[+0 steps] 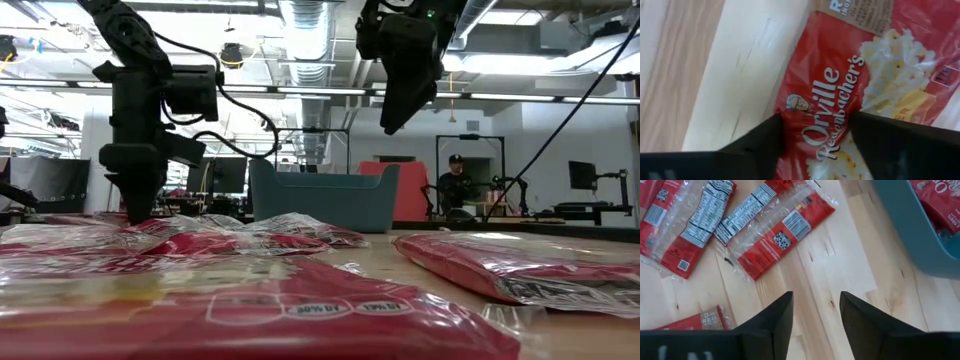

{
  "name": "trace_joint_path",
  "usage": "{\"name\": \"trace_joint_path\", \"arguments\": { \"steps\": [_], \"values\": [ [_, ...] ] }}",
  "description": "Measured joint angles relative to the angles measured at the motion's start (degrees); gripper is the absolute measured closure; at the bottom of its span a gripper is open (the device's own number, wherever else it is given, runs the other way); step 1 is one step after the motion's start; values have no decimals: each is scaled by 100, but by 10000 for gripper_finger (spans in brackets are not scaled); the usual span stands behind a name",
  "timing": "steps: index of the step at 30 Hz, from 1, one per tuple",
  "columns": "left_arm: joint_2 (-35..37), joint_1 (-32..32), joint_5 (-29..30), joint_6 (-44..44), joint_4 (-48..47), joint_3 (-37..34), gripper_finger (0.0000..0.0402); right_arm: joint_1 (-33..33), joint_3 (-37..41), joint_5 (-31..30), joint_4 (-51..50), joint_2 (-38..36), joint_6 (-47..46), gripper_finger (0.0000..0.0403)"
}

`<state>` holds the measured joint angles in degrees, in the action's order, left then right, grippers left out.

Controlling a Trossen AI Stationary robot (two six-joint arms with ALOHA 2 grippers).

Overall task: Sort popcorn bags into baskets
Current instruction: Put the red popcorn bag into the blue bin

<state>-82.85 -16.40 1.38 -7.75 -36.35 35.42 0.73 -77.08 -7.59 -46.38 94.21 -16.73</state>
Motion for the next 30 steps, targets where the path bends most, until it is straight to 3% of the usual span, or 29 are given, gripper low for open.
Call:
{"name": "trace_joint_path", "arguments": {
  "steps": [7,11,18,30],
  "values": [
    [88,2,138,-557,-27,94,338,2,0,-52,-1,-96,-83,260],
    [93,0,46,-807,-86,240,390,4,4,-57,-28,-309,-82,282],
    [68,6,-217,-1198,-641,742,399,17,3,-64,-157,-930,-85,308],
    [87,257,-681,-1243,-1765,2905,401,11,0,-873,-574,-2108,-86,327]
  ]
}}
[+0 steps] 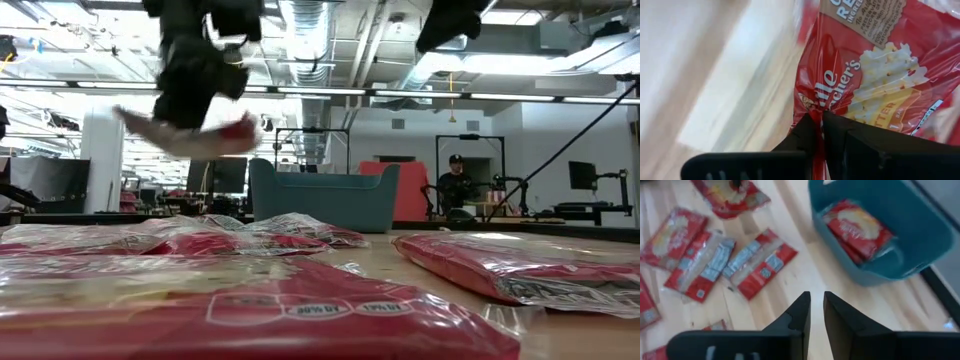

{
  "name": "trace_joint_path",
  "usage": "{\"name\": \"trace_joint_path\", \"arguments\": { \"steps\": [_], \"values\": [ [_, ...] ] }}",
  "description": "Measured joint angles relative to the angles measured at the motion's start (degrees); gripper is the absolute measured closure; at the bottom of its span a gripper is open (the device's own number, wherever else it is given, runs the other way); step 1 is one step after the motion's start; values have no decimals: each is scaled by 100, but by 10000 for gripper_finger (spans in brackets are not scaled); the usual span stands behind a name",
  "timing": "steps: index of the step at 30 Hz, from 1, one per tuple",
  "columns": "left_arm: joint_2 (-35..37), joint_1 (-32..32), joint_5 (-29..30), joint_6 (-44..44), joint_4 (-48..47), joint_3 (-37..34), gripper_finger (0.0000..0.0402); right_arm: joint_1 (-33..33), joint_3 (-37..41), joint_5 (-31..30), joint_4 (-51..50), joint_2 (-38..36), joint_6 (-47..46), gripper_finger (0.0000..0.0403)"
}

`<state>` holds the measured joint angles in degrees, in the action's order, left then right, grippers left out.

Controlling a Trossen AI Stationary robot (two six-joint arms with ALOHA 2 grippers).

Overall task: Sort popcorn bags into baskets
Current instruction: Put the red popcorn bag into the blue bin

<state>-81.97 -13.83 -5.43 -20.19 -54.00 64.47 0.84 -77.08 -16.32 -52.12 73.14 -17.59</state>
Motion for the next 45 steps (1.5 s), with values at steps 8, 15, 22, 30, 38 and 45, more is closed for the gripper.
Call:
{"name": "trace_joint_path", "arguments": {
  "steps": [8,15,22,30,38,45],
  "values": [
    [-239,-320,984,879,422,1345,401,8,-2,-406,-171,-300,-2,328],
    [-1335,-1080,1228,1798,433,2364,401,44,7,-424,-346,-264,-4,328],
    [-2791,-1504,1228,2357,330,3696,401,10,4,-416,-501,-179,-104,328],
    [-4117,-1719,1228,2507,45,4730,398,0,4,-431,-648,-192,-154,328],
    [-4577,-1814,1569,2333,134,4806,349,-5,4,-437,-761,-192,-253,328],
    [-4572,-1844,1621,2534,67,5036,282,-52,4,-413,-765,-189,-204,328]
  ]
}}
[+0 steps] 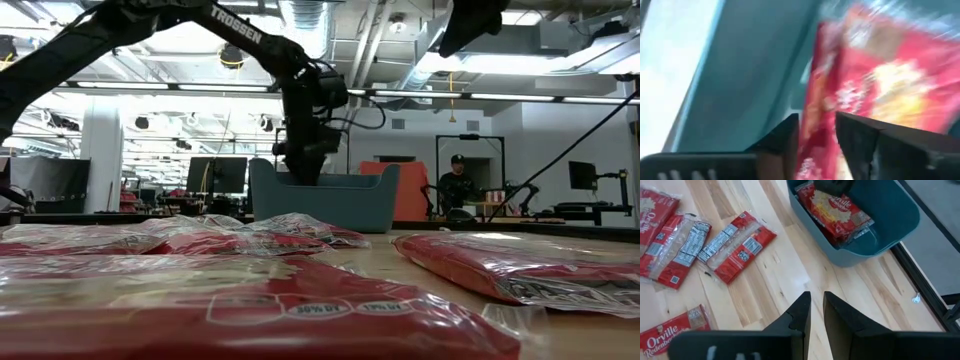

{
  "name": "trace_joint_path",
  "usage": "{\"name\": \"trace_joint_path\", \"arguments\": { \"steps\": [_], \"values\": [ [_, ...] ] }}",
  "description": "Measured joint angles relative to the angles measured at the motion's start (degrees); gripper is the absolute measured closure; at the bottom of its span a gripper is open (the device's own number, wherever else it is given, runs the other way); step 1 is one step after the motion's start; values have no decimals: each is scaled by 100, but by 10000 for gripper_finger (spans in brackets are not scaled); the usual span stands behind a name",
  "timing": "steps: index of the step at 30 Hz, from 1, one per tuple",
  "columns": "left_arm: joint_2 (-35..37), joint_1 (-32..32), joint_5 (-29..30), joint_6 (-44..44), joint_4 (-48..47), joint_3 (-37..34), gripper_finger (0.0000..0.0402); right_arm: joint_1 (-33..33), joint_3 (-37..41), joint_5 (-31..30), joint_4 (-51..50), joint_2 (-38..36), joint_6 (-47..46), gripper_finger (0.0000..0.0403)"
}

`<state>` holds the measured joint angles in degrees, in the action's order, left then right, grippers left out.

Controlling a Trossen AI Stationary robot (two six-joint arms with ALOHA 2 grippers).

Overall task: Sort popcorn bags into baskets
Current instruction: Put the red popcorn bag into the blue bin

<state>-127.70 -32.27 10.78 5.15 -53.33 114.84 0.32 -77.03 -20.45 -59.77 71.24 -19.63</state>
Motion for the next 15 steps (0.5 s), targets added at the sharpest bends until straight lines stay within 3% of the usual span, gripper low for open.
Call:
{"name": "trace_joint_path", "arguments": {
  "steps": [5,9,15],
  "values": [
    [15,50,-1295,9,-1666,1081,210,-31,0,83,1,0,45,328],
    [129,232,-1825,56,-3427,2006,161,-84,102,81,187,25,21,328],
    [1614,729,-1853,-179,-3549,1128,135,-304,862,108,1077,39,-295,328]
  ]
}}
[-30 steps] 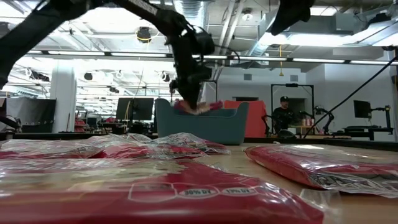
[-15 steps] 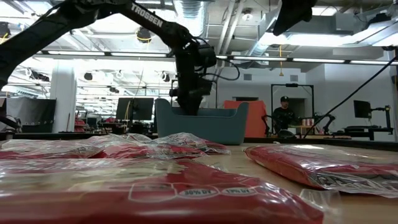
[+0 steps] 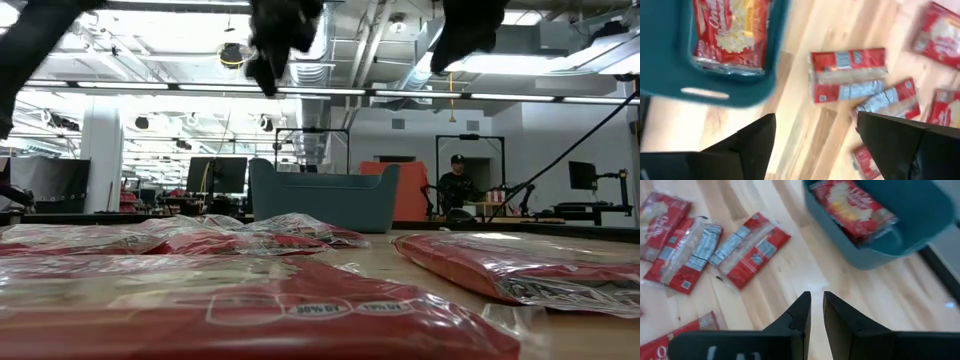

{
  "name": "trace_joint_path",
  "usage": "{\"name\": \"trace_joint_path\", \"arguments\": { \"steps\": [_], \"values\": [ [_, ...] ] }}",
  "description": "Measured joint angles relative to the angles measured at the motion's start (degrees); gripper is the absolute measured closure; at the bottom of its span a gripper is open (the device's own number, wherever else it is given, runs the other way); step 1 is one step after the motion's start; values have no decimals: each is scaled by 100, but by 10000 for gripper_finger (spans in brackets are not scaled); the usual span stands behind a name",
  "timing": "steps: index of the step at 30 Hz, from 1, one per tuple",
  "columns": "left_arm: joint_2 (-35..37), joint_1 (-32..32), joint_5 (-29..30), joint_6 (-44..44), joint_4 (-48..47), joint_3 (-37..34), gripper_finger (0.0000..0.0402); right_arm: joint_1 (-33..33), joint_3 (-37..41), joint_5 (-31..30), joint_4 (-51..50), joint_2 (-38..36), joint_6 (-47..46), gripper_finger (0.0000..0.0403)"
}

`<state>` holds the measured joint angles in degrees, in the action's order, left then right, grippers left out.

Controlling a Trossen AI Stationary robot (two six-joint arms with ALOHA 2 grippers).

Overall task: Sort popcorn bags into baskets
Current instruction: Put the red popcorn bag into the blue bin

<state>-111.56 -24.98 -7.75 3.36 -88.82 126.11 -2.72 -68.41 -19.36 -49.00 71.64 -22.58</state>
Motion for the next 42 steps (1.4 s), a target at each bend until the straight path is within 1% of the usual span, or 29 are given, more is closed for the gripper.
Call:
{"name": "trace_joint_path", "arguments": {
  "steps": [2,5,8,10,12,14,17,19,22,27,31,36,42],
  "values": [
    [613,269,295,-36,343,-551,135,-110,308,12,344,4,-36,328],
    [1480,712,765,4,1236,-1641,136,-240,666,13,952,2,-53,328],
    [2285,1188,1014,473,2252,-2985,136,-293,933,10,1216,4,-54,328],
    [2691,1472,1120,905,3018,-3920,136,-293,1061,7,1397,2,-60,328],
    [2932,1700,1160,1367,3780,-4818,136,-293,1178,7,1454,0,-118,328],
    [3025,1862,1176,1779,4501,-5525,136,-293,1203,10,1446,4,-147,328],
    [2866,2025,1226,2225,5258,-6139,136,-305,1199,122,1507,0,-158,328],
    [2604,2092,1289,2482,5500,-6255,136,-329,1199,195,1507,0,-197,328],
    [2126,2095,1301,2748,5696,-6150,136,-330,1199,270,1502,0,-296,328],
    [1341,2075,963,3426,5798,-5807,136,-330,1199,380,1488,0,-426,328],
    [820,2072,830,3825,5895,-5569,136,-360,1199,438,1464,0,-442,328],
    [397,2035,783,4055,6386,-5503,136,-431,1199,440,1463,0,-447,328],
    [82,1914,438,4119,6172,-5497,137,-570,1196,442,1405,0,-500,328]
  ]
}}
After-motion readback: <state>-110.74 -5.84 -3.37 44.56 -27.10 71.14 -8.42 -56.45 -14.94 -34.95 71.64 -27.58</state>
